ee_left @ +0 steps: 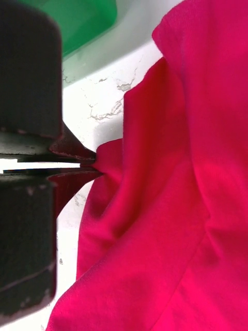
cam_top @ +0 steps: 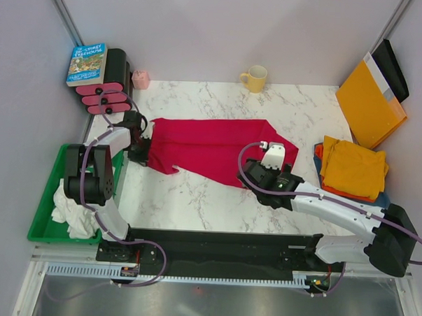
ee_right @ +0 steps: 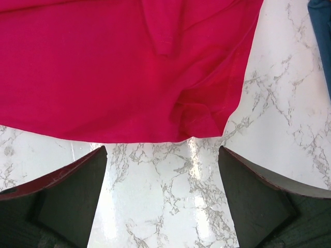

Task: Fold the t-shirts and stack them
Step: Flatten out the tshirt

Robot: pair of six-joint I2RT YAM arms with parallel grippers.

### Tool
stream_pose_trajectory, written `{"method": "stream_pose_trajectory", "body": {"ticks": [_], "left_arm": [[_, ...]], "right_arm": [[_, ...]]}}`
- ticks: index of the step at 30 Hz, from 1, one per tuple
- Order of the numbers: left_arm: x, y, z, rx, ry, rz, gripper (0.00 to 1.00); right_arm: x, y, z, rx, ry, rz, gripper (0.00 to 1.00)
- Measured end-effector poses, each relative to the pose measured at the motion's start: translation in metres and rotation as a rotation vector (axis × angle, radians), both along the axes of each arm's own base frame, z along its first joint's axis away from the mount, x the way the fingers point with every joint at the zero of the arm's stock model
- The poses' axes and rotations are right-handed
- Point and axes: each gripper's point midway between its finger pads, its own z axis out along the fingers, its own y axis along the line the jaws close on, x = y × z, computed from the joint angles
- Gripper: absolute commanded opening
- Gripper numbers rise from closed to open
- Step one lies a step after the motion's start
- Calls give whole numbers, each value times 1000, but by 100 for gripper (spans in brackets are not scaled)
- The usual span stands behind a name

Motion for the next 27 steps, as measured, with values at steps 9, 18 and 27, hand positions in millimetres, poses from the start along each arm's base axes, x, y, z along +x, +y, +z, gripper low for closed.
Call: {"method": "stream_pose_trajectory", "body": {"ticks": [9, 18, 27], "left_arm": [[-15, -9, 6, -49, -26, -17, 2], [-12, -21, 52, -109, -171, -46, 2], [-20, -23, 48, -120, -150, -49, 2]], "right_arm": [[-4, -43, -7, 71, -12, -150, 75], [-27, -60, -71, 54, 160, -208, 66], [7, -35, -73, 26, 153, -216, 64]]}}
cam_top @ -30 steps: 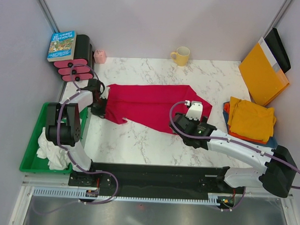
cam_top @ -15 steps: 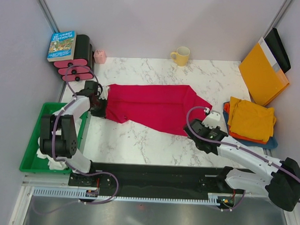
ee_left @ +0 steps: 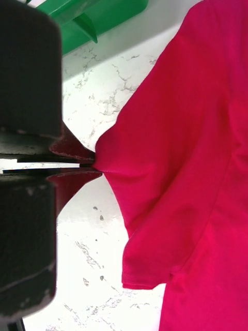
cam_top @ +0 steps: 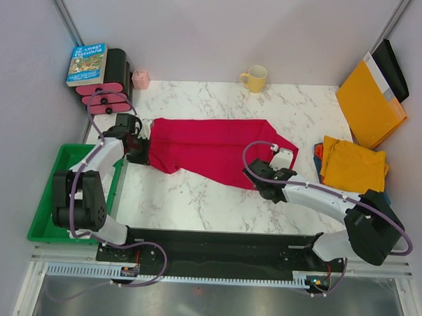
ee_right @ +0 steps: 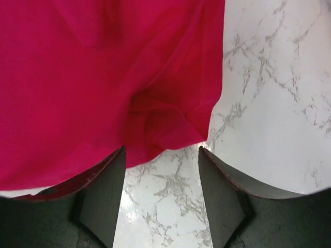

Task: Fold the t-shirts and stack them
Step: Flatten out the tshirt

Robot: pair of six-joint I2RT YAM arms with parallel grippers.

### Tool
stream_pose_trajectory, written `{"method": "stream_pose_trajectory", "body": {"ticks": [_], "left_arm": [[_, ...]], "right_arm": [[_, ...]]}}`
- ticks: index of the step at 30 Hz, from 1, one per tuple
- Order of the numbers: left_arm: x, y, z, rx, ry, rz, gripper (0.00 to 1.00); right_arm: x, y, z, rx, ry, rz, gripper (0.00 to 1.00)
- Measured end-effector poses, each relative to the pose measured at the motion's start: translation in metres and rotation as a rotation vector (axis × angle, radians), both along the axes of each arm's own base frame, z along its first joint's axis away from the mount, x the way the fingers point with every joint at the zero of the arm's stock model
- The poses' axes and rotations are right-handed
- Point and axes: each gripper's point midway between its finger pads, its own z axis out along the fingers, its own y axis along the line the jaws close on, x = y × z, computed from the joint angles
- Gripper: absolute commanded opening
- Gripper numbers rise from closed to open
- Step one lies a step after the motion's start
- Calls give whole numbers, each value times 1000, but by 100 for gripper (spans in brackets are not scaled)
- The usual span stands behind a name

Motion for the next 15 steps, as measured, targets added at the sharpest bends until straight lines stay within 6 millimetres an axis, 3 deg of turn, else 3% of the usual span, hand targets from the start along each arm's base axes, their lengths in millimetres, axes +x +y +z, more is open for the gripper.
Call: {"method": "stream_pose_trajectory", "body": {"ticks": [5, 13, 15], "left_arm": [[-2, 0, 0, 0, 5, 0, 2], [-3, 0, 1, -1, 5, 0, 2], [-3, 0, 1, -1, 5, 0, 2]], "right_arm": [[13, -12, -1, -21, -19, -56, 61], [17, -26, -19, -65, 24, -95, 58], [17, -27, -24, -71, 32, -95, 48]]}}
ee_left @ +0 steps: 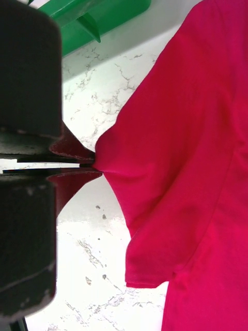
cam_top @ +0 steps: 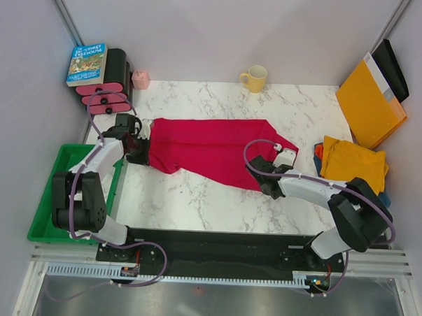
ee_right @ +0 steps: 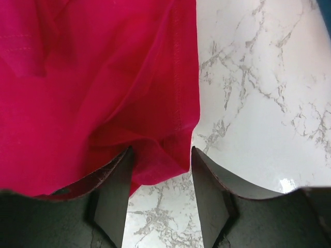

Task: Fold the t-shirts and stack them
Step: Flatten out the tshirt

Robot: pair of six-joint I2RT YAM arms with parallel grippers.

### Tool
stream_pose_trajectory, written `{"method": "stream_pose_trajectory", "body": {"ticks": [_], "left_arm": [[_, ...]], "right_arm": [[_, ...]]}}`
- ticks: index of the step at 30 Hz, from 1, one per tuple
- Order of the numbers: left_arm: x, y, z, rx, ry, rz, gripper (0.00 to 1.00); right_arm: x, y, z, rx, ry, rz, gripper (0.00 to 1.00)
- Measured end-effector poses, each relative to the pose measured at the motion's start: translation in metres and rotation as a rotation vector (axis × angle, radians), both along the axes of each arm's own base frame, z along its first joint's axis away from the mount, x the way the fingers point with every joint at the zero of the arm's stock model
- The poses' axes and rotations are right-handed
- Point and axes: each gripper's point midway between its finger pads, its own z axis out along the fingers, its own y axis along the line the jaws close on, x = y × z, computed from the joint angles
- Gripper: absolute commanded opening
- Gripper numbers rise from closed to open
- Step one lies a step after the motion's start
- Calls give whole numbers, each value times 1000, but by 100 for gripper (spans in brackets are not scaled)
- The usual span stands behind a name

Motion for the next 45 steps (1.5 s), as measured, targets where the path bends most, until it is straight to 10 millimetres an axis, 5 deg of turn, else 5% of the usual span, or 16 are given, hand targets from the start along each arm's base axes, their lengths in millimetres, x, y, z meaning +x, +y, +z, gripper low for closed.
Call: {"method": "stream_pose_trajectory", "body": {"ticks": [5, 7, 17, 19, 22, 26, 28, 30, 32, 35, 45], "left_arm": [[0, 0, 0, 0, 0, 0, 2], [0, 0, 0, 0, 0, 0, 2], [0, 6, 2, 0, -4, 21, 2], [0, 12, 10, -1, -12, 39, 2], [9, 22, 51, -29, -80, 75, 2], [40, 47, 161, -69, -347, 141, 2], [42, 59, 222, -74, -502, 160, 2], [30, 64, 269, -59, -629, 172, 2], [10, 55, 297, -64, -708, 147, 2], [-17, 42, 315, -74, -757, 119, 2], [-51, 32, 336, -85, -773, 127, 2]], "right_arm": [[0, 1, -12, 2, 17, 0, 25], [3, 2, -12, 10, 11, -2, 3], [1, -3, 4, -7, 0, 15, 0], [8, -5, 35, -36, -40, 41, 0], [41, 4, 122, -37, -200, 76, 0], [80, 9, 322, 61, -585, 75, 0], [73, -4, 394, 107, -735, 52, 0], [52, -26, 442, 123, -838, 27, 0], [34, -46, 458, 103, -872, 9, 0], [21, -63, 456, 41, -853, -3, 0], [26, -58, 433, -89, -724, 93, 0]]}}
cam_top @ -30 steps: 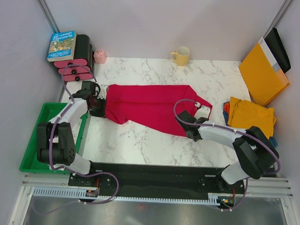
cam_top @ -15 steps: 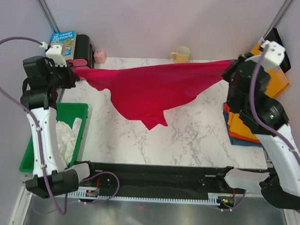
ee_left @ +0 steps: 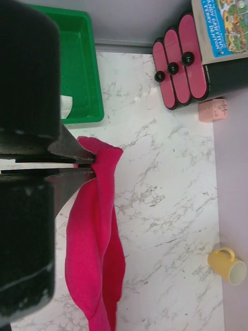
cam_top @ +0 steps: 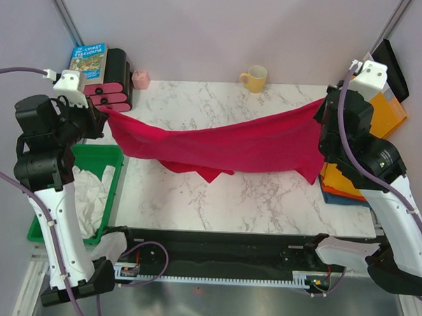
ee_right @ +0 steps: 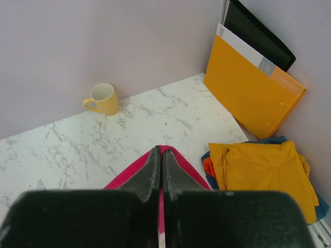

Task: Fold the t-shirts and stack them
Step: Flatten out the tshirt

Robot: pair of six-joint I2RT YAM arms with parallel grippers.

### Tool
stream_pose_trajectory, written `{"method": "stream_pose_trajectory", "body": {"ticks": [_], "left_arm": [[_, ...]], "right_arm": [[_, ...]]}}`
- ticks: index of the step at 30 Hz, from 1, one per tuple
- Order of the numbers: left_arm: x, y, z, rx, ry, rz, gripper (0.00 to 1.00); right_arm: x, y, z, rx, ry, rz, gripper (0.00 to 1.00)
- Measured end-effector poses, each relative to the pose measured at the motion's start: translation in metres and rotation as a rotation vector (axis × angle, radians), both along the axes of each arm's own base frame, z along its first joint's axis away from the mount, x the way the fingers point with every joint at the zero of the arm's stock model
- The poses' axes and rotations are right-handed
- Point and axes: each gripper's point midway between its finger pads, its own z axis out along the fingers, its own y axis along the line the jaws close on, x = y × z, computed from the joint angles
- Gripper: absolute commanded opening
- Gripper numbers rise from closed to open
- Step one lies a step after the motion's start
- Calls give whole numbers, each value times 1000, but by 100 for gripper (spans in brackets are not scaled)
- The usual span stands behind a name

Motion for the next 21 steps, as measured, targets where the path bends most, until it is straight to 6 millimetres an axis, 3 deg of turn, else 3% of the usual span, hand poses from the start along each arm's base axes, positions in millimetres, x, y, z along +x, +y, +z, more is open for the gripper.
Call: {"method": "stream_pose_trajectory", "body": {"ticks": [9, 12, 14, 16, 19, 21], "left_arm": [[-42, -17, 33, 7, -100, -27, 2], [-56, -20, 52, 24, -153, -22, 2], [-65, -20, 80, 48, -219, -2, 2], [-70, -17, 112, 70, -288, 22, 2], [-67, -10, 181, 104, -435, 62, 2], [-61, -5, 209, 117, -499, 83, 2]], "right_arm": [[-23, -12, -15, 2, 16, 40, 0], [-28, -16, -9, -9, 11, 43, 0], [-30, -19, 12, -16, -13, 43, 0], [-30, -20, 49, 3, -77, 43, 0], [-36, -24, 111, 83, -224, 46, 0], [-45, -30, 127, 117, -274, 50, 0]]}}
